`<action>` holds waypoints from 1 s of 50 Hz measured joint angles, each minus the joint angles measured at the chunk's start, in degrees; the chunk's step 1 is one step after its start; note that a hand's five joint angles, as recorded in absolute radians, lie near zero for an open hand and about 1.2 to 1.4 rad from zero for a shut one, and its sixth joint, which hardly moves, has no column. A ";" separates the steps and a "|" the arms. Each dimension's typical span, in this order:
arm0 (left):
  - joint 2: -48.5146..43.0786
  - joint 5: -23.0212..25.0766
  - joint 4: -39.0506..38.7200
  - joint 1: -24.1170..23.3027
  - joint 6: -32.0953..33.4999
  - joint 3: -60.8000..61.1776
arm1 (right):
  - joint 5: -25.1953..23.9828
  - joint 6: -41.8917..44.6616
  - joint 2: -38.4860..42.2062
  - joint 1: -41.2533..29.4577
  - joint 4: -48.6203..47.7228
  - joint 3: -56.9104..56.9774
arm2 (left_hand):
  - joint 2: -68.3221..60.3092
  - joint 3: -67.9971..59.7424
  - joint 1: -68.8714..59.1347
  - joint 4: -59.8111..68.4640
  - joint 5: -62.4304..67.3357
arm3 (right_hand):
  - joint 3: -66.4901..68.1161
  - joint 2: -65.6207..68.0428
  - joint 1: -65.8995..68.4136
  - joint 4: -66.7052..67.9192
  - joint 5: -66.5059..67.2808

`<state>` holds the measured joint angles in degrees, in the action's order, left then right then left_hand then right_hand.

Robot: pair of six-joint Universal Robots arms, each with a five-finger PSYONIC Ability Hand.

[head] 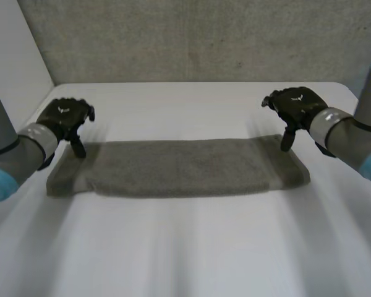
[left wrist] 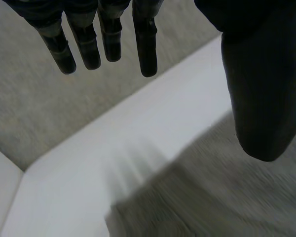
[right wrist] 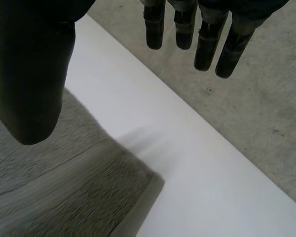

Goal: Fold the towel.

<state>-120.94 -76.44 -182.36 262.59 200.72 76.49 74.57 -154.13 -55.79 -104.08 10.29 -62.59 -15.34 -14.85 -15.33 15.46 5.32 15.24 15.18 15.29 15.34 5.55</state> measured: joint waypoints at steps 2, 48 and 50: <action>0.50 0.00 -0.19 0.23 1.14 2.15 | -0.81 0.37 -1.63 0.79 -1.56 -3.62 | 0.00 0.00 0.00 0.00 0.30 | 1.54 1.65 1.44 1.42 1.76; 6.50 4.00 -5.72 1.95 2.61 14.13 | -1.84 13.85 -5.64 19.51 -9.87 -19.98 | 0.00 0.00 0.00 0.00 0.49 | 60.24 59.00 59.50 61.28 60.61; 6.58 4.01 -5.72 1.95 2.45 14.13 | -2.17 14.82 -6.45 21.34 -9.34 -19.58 | 0.00 0.00 0.00 0.00 0.49 | 60.24 59.00 59.50 61.28 60.61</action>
<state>-114.36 -72.43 -188.08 264.55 203.17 90.63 72.40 -139.31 -62.25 -82.74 0.95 -82.17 -15.34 -14.85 -15.33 15.46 5.82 75.48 74.18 74.80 76.62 66.15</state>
